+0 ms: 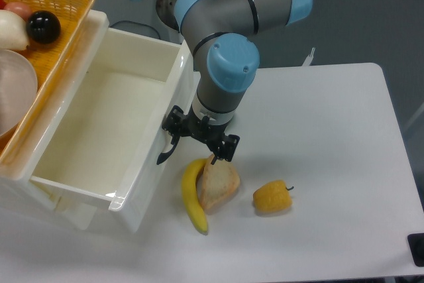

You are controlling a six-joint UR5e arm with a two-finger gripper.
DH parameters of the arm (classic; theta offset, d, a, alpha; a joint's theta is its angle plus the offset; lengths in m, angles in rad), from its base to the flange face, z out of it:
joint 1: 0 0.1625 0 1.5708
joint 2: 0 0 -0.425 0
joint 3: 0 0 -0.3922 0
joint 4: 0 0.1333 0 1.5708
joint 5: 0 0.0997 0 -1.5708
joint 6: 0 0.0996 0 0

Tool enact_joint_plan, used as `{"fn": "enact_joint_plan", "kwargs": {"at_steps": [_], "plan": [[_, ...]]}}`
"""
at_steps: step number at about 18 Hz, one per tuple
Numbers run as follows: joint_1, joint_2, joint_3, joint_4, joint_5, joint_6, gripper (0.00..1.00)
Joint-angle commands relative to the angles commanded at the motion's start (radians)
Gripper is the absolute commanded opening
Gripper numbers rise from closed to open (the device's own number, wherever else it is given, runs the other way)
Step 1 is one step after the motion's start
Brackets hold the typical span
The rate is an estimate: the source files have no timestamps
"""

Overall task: Slide the top drawer open
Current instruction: 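Pull the handle further outward, sliding the drawer fully open, then hold the gripper at the open drawer's handle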

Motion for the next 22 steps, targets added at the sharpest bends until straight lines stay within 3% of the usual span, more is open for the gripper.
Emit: {"fn": "enact_joint_plan", "kwargs": {"at_steps": [14,22], "plan": [[0.008,0.002,-0.002,-0.014,-0.009,-0.017,1.00],[0.012,0.003,-0.002,-0.017,-0.080,-0.048,1.00]]}}
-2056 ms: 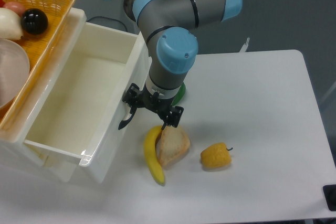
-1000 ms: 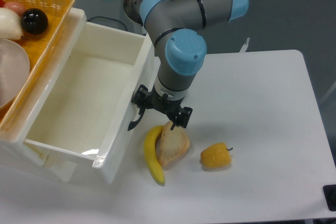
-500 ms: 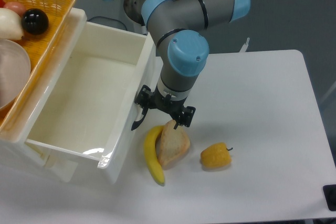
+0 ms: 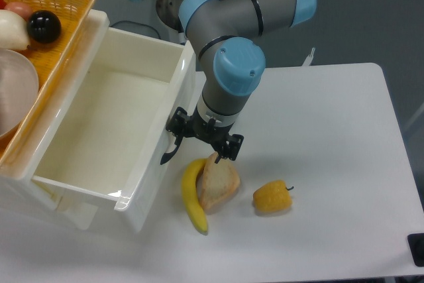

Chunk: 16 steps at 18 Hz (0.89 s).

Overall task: Slide the top drawer open
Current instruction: 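Hold the gripper at the open drawer's handle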

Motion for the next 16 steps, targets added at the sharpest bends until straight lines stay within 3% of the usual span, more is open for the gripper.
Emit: {"fn": "enact_joint_plan", "kwargs": {"at_steps": [16], "plan": [[0.029,-0.008,0.002,-0.043,-0.077,0.000,1.00]]}}
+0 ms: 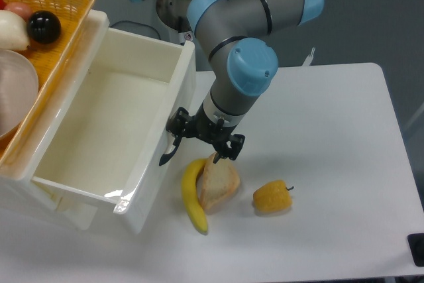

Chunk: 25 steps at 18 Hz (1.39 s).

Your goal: Slide the top drawer open

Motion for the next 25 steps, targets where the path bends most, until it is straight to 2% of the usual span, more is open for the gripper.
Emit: {"fn": "enact_joint_plan", "kwargs": {"at_steps": [15,20,23,25], "plan": [[0.054,0.015,0.023,-0.002,-0.006,0.006,1.00],[0.077,0.011,0.037,0.072,0.004,0.020,1.00],[0.089,0.006,0.035,0.115,0.076,0.028,1.00],[0.110,0.003,0.035,0.124,0.098,0.092,1.00]]}}
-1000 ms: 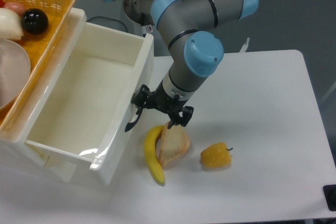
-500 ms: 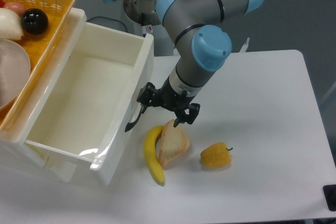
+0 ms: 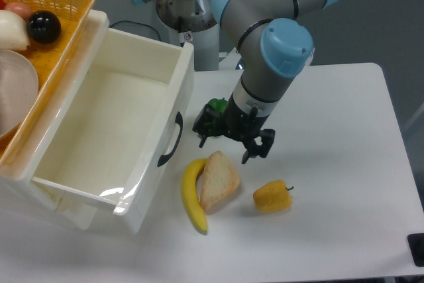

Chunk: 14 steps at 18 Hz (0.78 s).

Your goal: Slide the top drawer open

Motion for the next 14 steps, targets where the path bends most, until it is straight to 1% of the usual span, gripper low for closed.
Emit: {"fn": "enact_joint_plan", "kwargs": {"at_steps": [3,6,9,11,14], "plan": [[0.040,-0.014,0.000,0.006,0.018,0.120,1.00],[0.051,-0.028,-0.002,0.006,0.125,0.203,1.00],[0.054,-0.038,-0.006,0.003,0.198,0.373,1.00],[0.065,-0.057,-0.005,0.005,0.250,0.477,1.00],[0.078,-0.087,0.006,0.009,0.255,0.578,1.00]]}}
